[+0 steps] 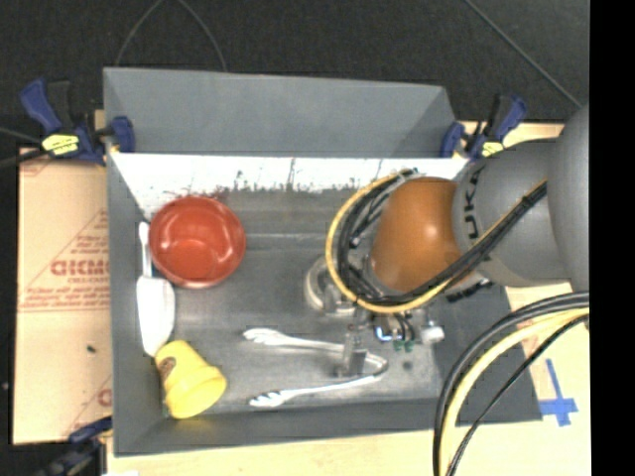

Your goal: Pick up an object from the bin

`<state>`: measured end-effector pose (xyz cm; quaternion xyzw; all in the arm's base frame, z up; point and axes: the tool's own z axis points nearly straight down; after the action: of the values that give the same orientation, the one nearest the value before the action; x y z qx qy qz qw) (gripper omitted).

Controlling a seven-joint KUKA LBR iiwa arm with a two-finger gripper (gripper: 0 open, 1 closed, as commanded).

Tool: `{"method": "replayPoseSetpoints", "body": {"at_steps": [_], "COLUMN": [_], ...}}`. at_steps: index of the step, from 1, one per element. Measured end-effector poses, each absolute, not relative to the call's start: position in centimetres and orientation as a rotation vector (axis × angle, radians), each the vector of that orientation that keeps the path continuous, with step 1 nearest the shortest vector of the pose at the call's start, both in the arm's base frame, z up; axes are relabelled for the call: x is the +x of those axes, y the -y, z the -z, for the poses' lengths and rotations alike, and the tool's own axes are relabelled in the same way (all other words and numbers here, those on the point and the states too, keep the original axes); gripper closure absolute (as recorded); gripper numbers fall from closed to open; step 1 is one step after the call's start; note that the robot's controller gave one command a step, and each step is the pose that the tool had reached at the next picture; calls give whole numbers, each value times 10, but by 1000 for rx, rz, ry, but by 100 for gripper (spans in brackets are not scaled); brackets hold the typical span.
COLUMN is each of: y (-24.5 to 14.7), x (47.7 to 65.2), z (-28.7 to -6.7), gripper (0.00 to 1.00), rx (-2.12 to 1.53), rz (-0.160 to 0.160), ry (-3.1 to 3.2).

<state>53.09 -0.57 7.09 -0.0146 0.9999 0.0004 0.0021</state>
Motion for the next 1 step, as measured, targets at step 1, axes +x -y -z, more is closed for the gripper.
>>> {"method": "replayPoseSetpoints", "body": {"at_steps": [1], "y": [7], "x": [534], "z": [-71], "gripper": [0], "rx": [-28], "rz": [-6], "ry": [-3131]}}
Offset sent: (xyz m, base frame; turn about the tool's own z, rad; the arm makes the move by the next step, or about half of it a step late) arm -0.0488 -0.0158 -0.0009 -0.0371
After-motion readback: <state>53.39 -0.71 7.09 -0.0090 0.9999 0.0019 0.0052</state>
